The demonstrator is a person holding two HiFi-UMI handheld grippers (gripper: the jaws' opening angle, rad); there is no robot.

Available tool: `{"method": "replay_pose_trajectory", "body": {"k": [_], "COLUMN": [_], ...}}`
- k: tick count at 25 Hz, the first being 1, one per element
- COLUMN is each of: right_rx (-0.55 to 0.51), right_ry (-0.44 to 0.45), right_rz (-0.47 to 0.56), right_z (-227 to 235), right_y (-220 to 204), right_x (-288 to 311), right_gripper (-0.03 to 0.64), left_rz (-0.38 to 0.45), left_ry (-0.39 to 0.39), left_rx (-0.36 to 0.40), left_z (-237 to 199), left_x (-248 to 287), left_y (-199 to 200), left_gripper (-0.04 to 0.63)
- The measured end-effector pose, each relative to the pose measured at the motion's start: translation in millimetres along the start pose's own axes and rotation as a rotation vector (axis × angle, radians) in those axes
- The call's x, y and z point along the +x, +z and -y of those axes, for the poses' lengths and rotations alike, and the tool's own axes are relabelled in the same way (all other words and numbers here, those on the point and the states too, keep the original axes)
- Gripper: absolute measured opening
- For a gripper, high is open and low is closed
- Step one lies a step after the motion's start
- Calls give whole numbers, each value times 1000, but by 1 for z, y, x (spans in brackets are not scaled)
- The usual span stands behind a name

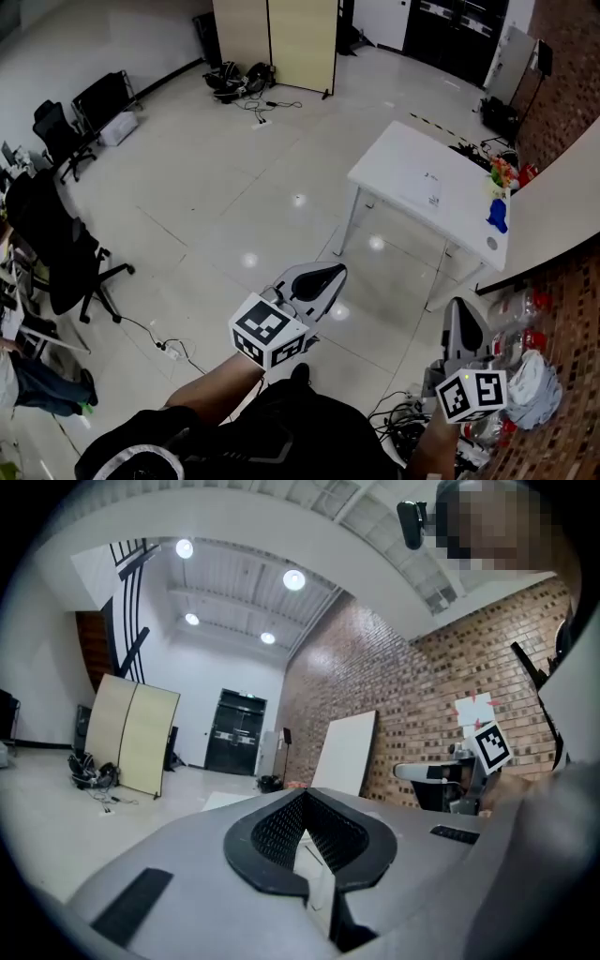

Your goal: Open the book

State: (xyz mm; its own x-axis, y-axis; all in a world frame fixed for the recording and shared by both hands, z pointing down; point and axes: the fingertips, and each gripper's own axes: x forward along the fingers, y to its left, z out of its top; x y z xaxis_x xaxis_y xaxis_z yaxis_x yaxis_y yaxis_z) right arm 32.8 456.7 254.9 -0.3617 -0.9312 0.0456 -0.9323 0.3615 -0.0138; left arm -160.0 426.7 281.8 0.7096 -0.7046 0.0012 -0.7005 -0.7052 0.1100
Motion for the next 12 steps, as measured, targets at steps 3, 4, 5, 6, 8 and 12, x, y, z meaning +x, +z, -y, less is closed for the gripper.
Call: {"method": "replay_pose_trajectory", "body": {"k": [3,4,5,6,8,12], "right_rx": [-1,0,2,5,7,23], "right_ry": [-8,-9,-9,-9,-10,-9], "right_rz": [-9,-14,-22,-31,-46,-63], "right_z": [2,2,4,6,15,40], "right_y": [2,2,2,1,-1,-8], "right_x": [42,53,63,72,89,131], "right_gripper": [0,0,0,0,0,0], "left_rz": [-11,-15,-18,-20,-23,-44], "left_ry": [-17,-22,-27,-31,-40,-43], "left_rx": [-10,-14,-20,-28,-42,-60], "left_z": [-36,-45,-52,-57,-66,-89], "left_x": [22,29,37,44,60,102], "left_y": [1,0,0,-1,-3,-12], "left_gripper": [-5,-5,-5,-5,-5,-5]}}
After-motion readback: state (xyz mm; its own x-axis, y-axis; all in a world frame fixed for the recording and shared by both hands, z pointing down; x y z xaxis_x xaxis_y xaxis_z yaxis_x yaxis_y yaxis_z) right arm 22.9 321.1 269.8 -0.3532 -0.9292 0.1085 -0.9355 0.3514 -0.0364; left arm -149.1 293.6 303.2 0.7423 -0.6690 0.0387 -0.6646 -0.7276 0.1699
